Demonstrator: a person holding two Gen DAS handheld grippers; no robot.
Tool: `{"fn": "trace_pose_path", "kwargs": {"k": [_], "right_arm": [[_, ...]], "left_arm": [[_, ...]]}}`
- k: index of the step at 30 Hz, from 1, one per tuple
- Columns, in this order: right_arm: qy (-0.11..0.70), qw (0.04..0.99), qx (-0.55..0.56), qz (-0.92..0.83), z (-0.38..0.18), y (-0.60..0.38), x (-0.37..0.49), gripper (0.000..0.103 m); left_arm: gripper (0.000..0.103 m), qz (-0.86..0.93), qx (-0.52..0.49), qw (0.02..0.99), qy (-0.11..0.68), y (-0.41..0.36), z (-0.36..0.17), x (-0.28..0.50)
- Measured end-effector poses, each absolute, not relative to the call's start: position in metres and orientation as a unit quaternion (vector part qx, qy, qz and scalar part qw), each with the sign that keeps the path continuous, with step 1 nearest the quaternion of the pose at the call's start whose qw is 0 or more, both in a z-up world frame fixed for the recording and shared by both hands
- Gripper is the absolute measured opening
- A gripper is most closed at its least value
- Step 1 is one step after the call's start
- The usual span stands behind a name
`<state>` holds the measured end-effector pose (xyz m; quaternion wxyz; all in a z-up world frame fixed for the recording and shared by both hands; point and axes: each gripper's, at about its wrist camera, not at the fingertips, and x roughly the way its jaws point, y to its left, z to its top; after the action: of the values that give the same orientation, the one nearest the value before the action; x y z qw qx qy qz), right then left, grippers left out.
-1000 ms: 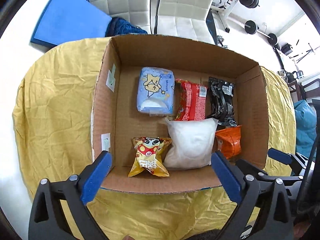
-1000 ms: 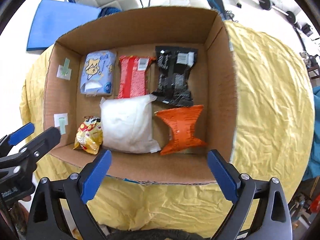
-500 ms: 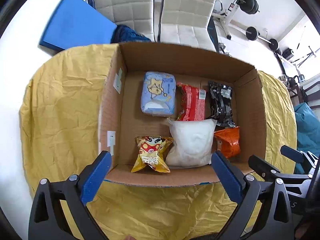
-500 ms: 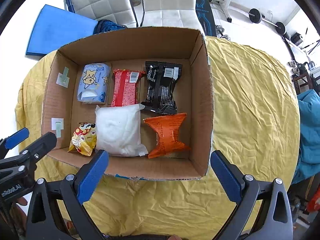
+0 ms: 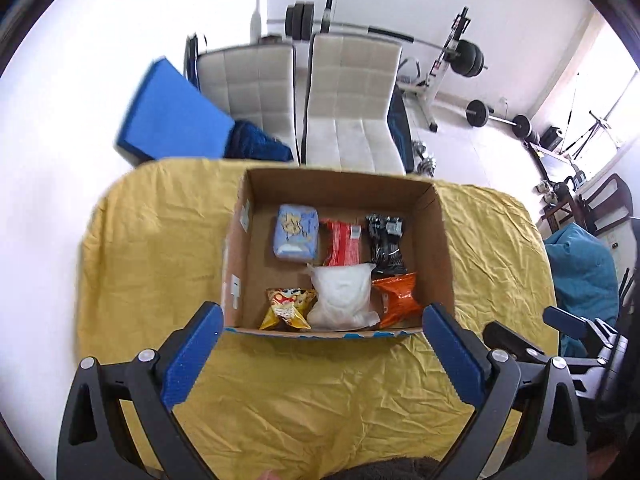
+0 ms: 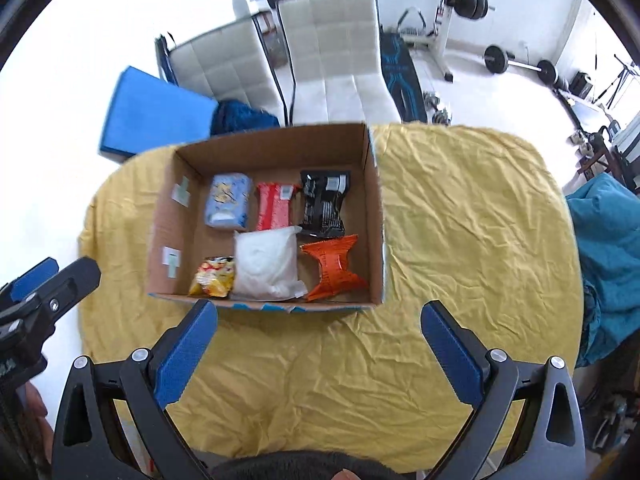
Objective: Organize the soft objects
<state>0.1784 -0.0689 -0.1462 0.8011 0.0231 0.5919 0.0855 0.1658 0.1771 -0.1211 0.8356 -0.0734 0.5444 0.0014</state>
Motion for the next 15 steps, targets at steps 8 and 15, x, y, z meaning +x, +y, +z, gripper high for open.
{"fn": "trace_pose_path", "kwargs": {"k": [8,15], "right_arm": [[0.528,0.843,0.031,0.095,-0.056,-0.09,0.119,0.103],[0.5,0.86,0.024,0.104,-0.009,-0.097,0.08,0.103]], "left_arm": [[0.102,0.01,-0.048,0.866,0.498,0.164,-0.047,0.12],[0.102,0.007,-0.05,0.877,0.478,0.161,-0.01,0.09]]}}
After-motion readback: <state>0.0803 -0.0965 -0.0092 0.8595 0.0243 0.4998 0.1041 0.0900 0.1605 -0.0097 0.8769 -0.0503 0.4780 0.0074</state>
